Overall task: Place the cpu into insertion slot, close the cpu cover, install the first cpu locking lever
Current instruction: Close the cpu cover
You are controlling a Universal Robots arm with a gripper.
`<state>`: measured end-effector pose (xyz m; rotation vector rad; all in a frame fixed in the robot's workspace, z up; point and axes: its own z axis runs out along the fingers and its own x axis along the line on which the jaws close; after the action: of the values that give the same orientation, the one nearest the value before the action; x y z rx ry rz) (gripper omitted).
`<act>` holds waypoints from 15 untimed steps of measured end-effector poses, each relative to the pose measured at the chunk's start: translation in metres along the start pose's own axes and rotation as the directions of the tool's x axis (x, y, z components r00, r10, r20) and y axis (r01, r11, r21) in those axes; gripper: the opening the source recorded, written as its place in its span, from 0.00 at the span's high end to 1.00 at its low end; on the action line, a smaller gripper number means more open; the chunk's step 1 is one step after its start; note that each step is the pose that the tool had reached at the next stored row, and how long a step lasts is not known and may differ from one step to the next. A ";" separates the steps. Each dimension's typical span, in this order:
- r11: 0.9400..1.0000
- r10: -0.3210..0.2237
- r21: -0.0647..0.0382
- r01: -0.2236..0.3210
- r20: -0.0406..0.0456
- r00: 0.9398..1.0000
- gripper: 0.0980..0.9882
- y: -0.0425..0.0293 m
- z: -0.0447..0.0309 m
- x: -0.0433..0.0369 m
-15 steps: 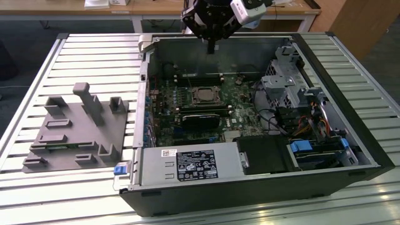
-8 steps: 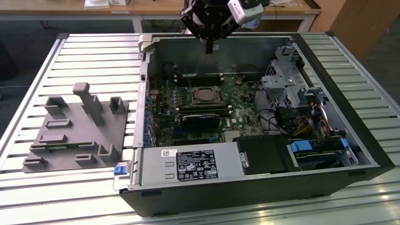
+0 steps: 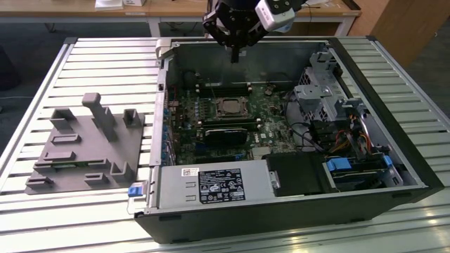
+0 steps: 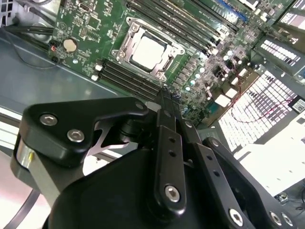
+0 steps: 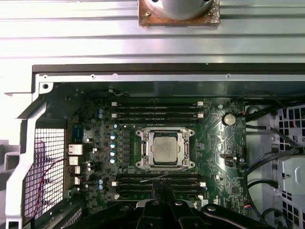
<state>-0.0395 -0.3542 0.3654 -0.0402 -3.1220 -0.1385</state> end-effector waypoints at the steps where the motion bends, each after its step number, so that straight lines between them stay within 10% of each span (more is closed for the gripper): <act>1: 1.000 0.000 0.000 0.000 0.002 1.000 0.99 -0.0001 0.0003 0.0015; 15: 1.000 -0.001 0.000 0.001 0.006 1.000 0.99 0.0014 0.0175 0.0066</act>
<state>-0.0464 -0.3510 0.3482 -0.0393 -3.1282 -0.1387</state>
